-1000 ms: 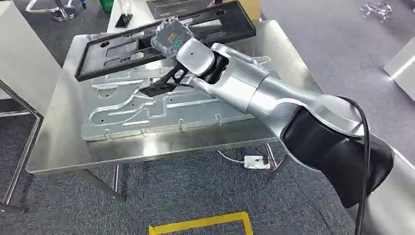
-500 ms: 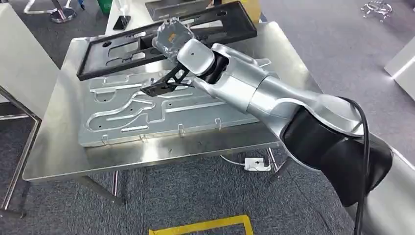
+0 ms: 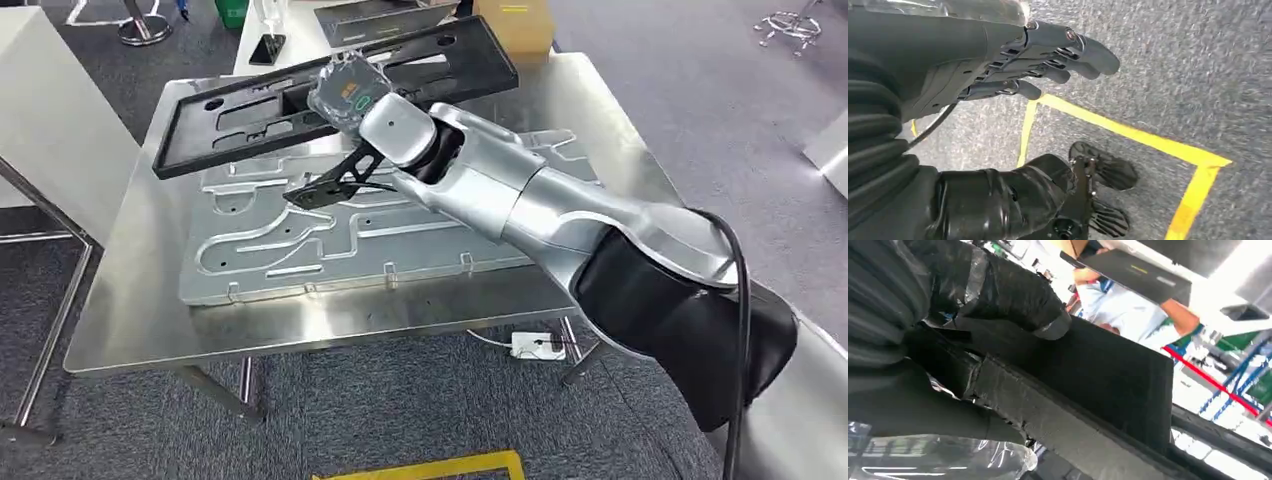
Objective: Take the parts from the cabinet and place them on the table.
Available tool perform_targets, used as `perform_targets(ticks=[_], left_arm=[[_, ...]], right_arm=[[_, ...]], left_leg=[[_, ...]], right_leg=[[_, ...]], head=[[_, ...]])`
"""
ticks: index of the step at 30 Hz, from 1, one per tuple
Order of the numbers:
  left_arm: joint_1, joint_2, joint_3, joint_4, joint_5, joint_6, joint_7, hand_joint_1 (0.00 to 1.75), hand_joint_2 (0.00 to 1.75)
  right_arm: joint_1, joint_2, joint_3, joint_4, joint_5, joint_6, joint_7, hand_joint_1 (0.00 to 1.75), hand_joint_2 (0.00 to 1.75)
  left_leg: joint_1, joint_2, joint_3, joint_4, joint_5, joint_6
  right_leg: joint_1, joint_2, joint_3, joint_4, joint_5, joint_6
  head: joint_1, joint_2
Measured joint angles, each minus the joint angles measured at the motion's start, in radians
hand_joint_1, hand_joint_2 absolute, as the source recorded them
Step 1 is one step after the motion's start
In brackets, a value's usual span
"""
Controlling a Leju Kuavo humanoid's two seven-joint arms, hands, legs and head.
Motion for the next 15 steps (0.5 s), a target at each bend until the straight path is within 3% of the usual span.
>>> perform_targets(ticks=[2,5,8,9,10,11,13,14,15], left_arm=[[0.001,-0.001,0.0,0.0,0.002,-0.002,0.0,0.0,1.75],[0.004,-0.001,0.0,0.0,0.003,-0.003,0.0,0.0,1.75],[0.001,0.001,0.0,0.0,0.004,-0.001,0.002,0.0,1.75],[0.002,0.001,0.0,0.0,0.005,0.002,0.007,0.0,1.75],[0.003,0.001,0.0,0.0,0.007,0.002,0.012,0.0,1.75],[0.003,0.001,0.0,0.0,0.01,0.002,0.015,0.0,1.75],[0.002,0.004,-0.001,0.0,0.013,0.002,0.021,0.0,1.75],[0.001,0.004,-0.001,0.0,0.013,0.002,0.022,0.0,1.75],[0.0,0.004,-0.001,0.0,0.013,0.002,0.022,0.0,1.75]], right_arm=[[0.003,0.0,0.0,0.0,-0.001,0.0,0.0,1.75,1.75],[0.003,-0.001,-0.002,0.0,-0.002,0.001,0.006,1.75,1.75],[0.006,0.0,-0.005,-0.001,-0.008,0.0,0.01,1.75,1.75],[0.01,0.0,-0.007,-0.001,-0.016,0.0,0.013,1.75,1.75],[0.015,0.0,-0.01,-0.001,-0.032,-0.001,0.017,1.75,1.75],[0.022,0.0,-0.015,-0.001,-0.054,-0.004,0.026,1.75,1.75],[0.033,-0.001,-0.038,-0.001,-0.107,-0.019,0.044,1.75,1.75],[0.036,-0.002,-0.05,-0.001,-0.127,-0.029,0.05,1.75,1.75],[0.035,-0.006,-0.066,-0.001,-0.144,-0.042,0.055,1.75,1.75]], left_leg=[[0.004,0.0,0.002,-0.008,0.003,-0.01],[0.006,0.005,-0.001,0.004,-0.015,-0.025],[0.007,0.007,-0.116,0.242,-0.119,-0.037],[0.007,0.007,-0.151,0.299,-0.13,-0.039],[0.008,0.007,-0.162,0.305,-0.117,-0.04],[0.009,0.007,-0.147,0.261,-0.079,-0.04],[0.01,0.008,-0.057,0.07,0.024,-0.038],[0.01,0.01,-0.028,0.001,0.026,-0.035],[0.001,0.007,-0.016,-0.006,0.021,-0.029]], right_leg=[[0.006,0.001,-0.001,-0.002,-0.001,-0.004],[-0.004,0.0,0.016,-0.026,0.006,-0.017],[-0.003,0.0,0.024,-0.027,0.001,-0.025],[-0.003,0.0,0.025,-0.025,-0.001,-0.025],[-0.003,0.001,0.026,-0.024,-0.003,-0.025],[-0.004,0.002,0.027,-0.021,-0.006,-0.023],[-0.005,0.003,0.032,-0.013,-0.015,-0.017],[-0.005,0.003,0.032,-0.01,-0.019,-0.013],[0.0,0.004,0.027,-0.007,-0.02,-0.008]], head=[[0.002,0.0],[0.0,0.0],[-0.001,0.0],[-0.001,0.0],[-0.001,0.0],[-0.001,0.0],[-0.001,0.0],[-0.001,0.0],[-0.002,0.0]])
